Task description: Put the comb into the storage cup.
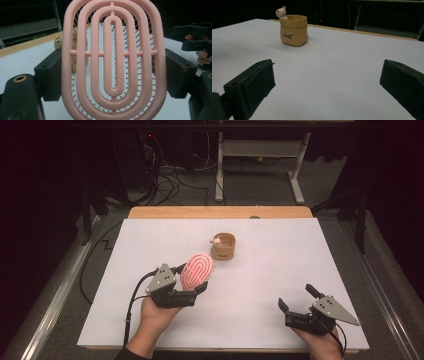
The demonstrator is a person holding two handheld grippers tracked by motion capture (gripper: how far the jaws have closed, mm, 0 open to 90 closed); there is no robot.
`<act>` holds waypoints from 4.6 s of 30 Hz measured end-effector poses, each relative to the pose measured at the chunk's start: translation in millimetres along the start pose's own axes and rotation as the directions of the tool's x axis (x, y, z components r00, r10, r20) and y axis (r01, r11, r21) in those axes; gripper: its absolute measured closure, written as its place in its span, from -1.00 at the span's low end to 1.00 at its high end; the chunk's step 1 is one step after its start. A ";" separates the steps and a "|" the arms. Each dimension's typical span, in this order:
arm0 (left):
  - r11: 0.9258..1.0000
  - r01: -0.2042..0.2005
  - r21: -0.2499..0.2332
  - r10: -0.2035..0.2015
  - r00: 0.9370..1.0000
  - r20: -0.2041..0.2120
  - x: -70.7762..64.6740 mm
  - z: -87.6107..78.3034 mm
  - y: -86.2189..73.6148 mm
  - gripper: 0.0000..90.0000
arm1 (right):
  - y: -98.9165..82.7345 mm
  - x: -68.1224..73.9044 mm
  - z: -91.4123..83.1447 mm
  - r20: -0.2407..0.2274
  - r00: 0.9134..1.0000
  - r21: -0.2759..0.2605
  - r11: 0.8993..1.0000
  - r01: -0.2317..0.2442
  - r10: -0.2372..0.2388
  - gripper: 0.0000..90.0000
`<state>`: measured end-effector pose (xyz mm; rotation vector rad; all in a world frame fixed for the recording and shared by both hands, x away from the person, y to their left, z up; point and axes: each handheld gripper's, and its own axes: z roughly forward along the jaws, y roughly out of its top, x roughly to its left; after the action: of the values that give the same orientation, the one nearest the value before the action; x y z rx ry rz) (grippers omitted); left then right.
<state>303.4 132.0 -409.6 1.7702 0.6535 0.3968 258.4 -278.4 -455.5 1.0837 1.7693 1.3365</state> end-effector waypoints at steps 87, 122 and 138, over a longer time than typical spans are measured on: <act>0.994 -0.106 -0.003 0.106 0.994 -0.016 -32.8 18.7 0.7 -0.60 | 95.2 85.1 51.2 -0.299 0.951 -0.069 0.992 -0.102 0.077 -0.97; 0.993 -0.117 -0.020 0.117 0.993 0.011 -32.7 43.0 17.6 -0.60 | 101.0 106.0 81.2 -0.399 0.901 0.007 0.984 -0.180 0.167 -0.55; 0.988 -0.152 -0.008 0.152 0.988 -0.002 -39.2 39.7 9.5 -0.60 | 95.7 103.6 85.5 -0.410 0.886 0.057 0.976 -0.210 0.215 -0.20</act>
<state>297.4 75.7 -409.7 1.8179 0.5186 0.5043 308.8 -136.8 -387.7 1.0823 2.0006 1.8021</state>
